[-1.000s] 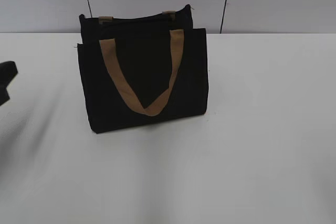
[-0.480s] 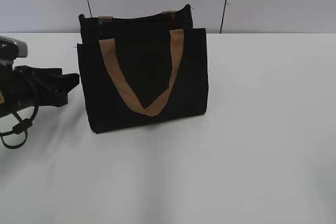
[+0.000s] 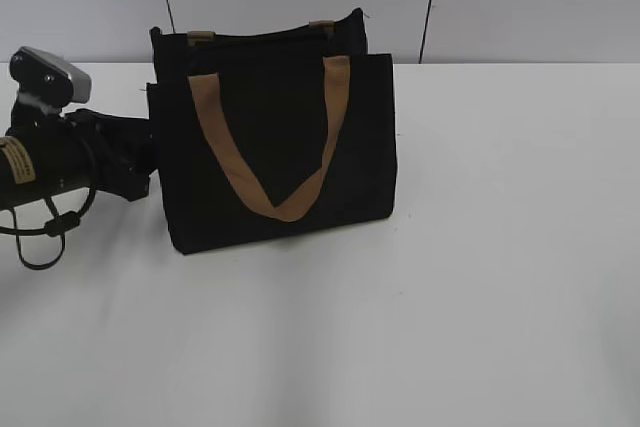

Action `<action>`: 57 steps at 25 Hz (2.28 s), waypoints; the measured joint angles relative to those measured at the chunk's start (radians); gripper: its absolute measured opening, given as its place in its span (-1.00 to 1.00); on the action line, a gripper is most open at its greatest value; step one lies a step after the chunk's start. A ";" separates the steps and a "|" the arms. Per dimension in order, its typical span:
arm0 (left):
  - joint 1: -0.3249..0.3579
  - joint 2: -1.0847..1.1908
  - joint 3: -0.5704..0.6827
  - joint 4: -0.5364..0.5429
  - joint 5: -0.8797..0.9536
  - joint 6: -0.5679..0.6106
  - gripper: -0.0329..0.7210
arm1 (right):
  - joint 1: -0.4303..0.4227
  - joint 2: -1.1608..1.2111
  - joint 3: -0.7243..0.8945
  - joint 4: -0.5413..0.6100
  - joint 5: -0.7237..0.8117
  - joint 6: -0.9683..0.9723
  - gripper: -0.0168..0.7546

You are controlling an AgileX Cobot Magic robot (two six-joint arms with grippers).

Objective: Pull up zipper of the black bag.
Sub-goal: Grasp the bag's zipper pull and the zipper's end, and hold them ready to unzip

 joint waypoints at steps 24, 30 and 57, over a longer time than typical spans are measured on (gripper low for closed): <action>-0.039 0.090 -0.047 -0.061 -0.105 -0.019 -0.49 | 0.000 0.000 0.000 0.000 0.000 0.000 0.26; -0.039 0.037 -0.047 -0.064 0.027 -0.019 -0.86 | 0.000 0.000 0.000 0.000 0.000 0.000 0.26; -0.035 -0.411 -0.050 -0.082 0.402 -0.044 -0.86 | 0.000 0.000 0.000 0.000 0.000 0.000 0.26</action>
